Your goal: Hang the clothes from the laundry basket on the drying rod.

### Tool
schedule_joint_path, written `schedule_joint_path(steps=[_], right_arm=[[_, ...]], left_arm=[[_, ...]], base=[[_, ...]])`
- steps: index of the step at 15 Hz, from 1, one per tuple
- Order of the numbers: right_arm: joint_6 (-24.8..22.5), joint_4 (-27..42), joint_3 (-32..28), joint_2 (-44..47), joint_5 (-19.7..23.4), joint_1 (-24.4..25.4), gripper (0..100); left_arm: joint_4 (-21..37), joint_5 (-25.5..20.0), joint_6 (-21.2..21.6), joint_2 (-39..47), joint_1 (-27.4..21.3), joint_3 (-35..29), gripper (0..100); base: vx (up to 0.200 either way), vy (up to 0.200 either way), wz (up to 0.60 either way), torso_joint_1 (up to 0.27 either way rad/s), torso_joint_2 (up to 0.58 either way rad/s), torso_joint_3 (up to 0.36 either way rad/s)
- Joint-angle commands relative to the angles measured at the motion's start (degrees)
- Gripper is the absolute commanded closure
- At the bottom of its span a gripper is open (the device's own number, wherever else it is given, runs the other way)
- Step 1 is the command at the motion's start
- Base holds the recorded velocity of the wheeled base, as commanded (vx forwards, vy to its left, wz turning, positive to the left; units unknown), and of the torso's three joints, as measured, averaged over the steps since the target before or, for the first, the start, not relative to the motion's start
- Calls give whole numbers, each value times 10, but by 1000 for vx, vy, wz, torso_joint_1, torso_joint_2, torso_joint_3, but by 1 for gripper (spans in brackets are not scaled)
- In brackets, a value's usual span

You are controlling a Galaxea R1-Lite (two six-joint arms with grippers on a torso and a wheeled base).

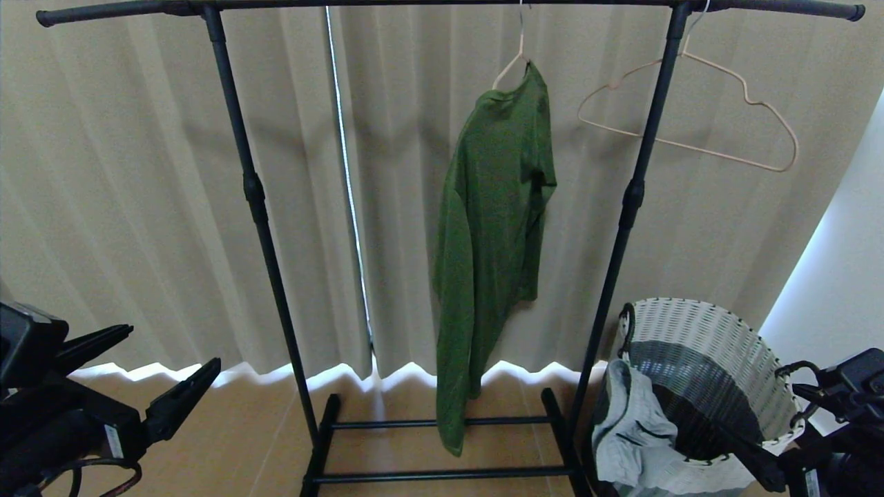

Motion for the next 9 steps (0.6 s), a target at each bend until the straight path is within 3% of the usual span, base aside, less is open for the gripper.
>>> schedule_joint_path(steps=[1,6,9], right_arm=[[0,0,2,1,0,1,0],[1,0,7,-28,3,2,0],[0,3,45,-50,-2,-2,0]], left_arm=[[0,0,0,-1,0,0,0],[-1,0,-2,-3,0,-1,0],[-1,0,-2,-1,-1,-3,0]], base=[[0,0,0,-12,76,41],[0,0,0,0,0,0],[0,0,0,0,0,0]])
